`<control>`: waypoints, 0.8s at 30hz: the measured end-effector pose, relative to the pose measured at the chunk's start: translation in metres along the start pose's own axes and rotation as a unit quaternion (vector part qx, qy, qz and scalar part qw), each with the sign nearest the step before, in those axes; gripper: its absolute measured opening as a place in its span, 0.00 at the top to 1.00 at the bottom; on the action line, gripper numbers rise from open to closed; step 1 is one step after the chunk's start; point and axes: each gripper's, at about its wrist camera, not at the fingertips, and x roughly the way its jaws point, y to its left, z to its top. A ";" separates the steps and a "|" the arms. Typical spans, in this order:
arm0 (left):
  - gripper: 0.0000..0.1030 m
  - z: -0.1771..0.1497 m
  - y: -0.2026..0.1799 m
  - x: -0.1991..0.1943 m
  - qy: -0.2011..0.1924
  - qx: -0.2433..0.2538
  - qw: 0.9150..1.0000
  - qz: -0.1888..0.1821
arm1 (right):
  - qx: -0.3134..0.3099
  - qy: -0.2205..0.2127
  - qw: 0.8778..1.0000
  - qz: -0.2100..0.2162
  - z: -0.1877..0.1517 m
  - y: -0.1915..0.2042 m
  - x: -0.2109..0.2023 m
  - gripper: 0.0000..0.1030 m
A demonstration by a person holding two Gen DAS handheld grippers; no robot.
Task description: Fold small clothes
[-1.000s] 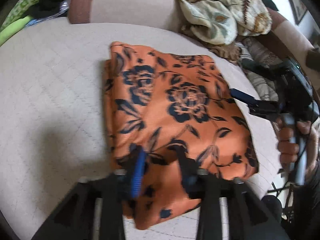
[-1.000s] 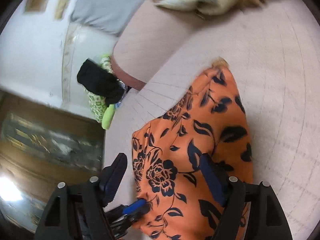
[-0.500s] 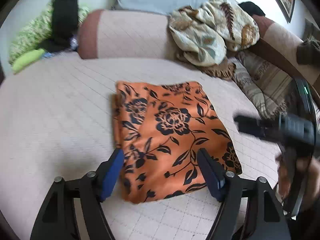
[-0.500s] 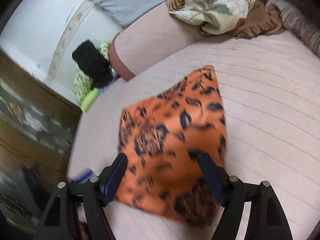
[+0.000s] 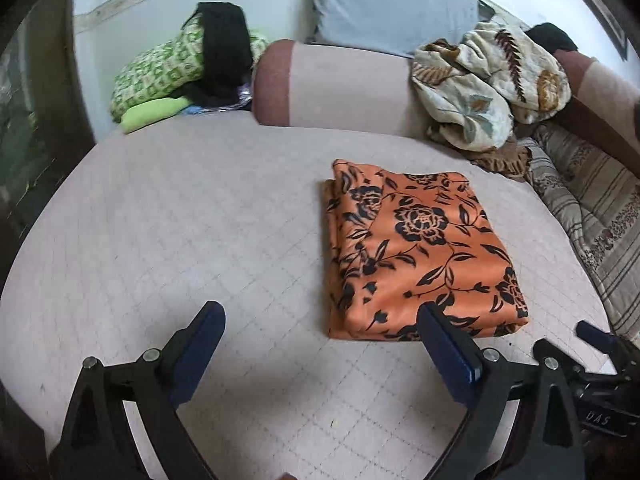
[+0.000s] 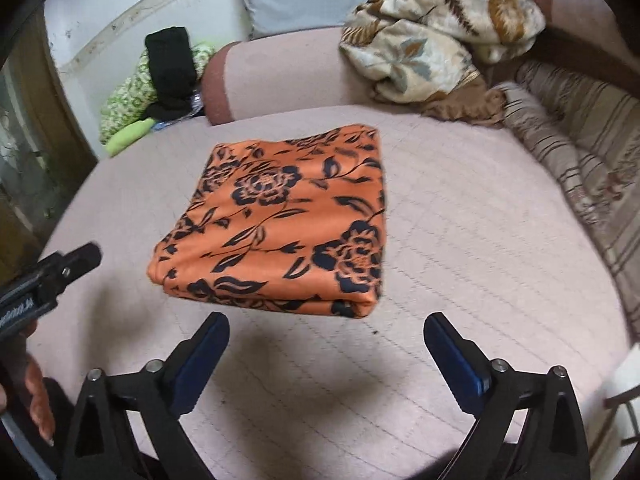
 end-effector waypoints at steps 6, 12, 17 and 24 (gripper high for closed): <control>0.06 -0.006 -0.006 -0.009 -0.001 0.007 1.000 -0.006 | 0.005 -0.007 1.000 -0.027 0.004 0.000 -0.010 0.00; 0.03 -0.001 -0.021 -0.019 -0.005 0.033 0.999 -0.010 | -0.011 0.000 0.999 -0.030 0.003 0.008 -0.009 0.00; 0.02 0.003 -0.030 -0.028 -0.012 0.035 0.999 -0.025 | -0.013 0.000 0.999 -0.031 0.007 0.008 -0.010 0.00; 0.02 0.010 -0.037 -0.035 -0.018 0.038 0.999 -0.017 | -0.013 -0.009 0.999 -0.033 0.016 0.007 -0.016 0.00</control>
